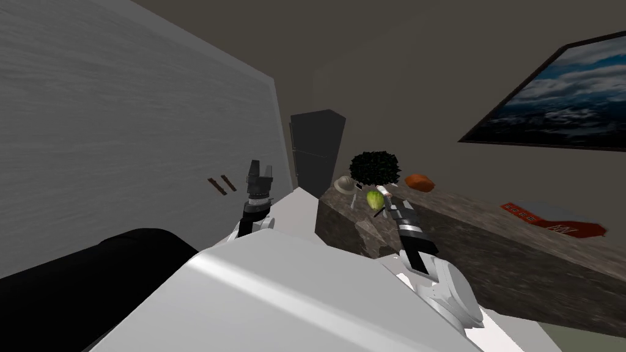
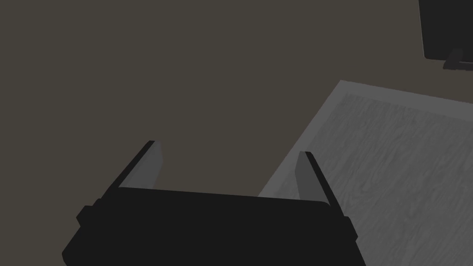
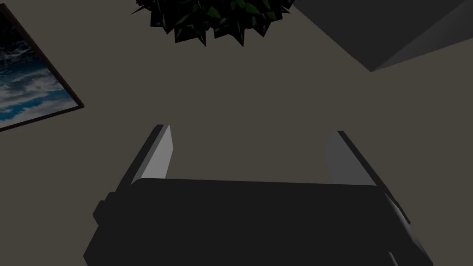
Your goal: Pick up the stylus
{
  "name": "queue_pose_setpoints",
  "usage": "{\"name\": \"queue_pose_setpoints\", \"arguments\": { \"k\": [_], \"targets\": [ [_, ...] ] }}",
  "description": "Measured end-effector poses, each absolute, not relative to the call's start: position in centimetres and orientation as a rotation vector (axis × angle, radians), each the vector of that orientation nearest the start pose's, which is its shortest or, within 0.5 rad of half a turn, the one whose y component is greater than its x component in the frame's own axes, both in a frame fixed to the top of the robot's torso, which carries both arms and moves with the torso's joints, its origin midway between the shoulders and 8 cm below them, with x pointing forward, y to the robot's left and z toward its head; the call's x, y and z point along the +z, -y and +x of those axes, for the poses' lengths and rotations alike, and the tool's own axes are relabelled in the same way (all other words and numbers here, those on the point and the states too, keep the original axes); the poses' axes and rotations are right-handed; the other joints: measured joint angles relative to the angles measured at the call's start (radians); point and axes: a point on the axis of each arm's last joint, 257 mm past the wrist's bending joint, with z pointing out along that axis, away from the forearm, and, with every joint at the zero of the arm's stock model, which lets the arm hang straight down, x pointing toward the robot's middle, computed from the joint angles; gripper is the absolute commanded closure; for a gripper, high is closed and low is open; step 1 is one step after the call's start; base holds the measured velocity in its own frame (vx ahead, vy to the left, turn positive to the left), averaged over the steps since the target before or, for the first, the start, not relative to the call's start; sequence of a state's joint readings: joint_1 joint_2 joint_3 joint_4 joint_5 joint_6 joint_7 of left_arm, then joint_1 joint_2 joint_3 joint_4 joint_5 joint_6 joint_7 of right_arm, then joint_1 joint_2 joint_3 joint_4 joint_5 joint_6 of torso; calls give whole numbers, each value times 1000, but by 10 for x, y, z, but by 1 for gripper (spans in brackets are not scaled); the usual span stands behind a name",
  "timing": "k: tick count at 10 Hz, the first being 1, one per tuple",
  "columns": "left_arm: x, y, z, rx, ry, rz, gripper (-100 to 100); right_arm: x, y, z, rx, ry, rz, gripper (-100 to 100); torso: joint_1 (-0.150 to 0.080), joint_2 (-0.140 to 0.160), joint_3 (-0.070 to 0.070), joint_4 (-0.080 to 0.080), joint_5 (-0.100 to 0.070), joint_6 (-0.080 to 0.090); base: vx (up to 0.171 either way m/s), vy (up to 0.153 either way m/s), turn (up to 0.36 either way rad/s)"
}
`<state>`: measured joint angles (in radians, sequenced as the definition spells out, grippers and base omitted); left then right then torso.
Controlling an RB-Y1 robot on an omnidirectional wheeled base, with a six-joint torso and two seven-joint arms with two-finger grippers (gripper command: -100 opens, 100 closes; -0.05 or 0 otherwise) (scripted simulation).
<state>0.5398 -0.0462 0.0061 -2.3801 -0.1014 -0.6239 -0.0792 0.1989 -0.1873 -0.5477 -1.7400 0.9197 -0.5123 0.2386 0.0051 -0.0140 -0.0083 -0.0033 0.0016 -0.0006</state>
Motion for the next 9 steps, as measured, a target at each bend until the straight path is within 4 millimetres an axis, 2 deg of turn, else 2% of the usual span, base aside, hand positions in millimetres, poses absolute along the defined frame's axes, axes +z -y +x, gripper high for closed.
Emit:
{"name": "queue_pose_setpoints", "arguments": {
  "k": [4,9],
  "targets": [
    [76,-266,298,-1176,-524,-446,0,-160,465,443,-122,-1366,46,-100,-6,1,0,0,-1,0,107,87,-257],
    [76,-266,298,-1177,-524,-446,0,-207,470,458,-200,-1451,16,-100,-7,2,1,0,-2,-1,79,74,-219]
  ]
}}
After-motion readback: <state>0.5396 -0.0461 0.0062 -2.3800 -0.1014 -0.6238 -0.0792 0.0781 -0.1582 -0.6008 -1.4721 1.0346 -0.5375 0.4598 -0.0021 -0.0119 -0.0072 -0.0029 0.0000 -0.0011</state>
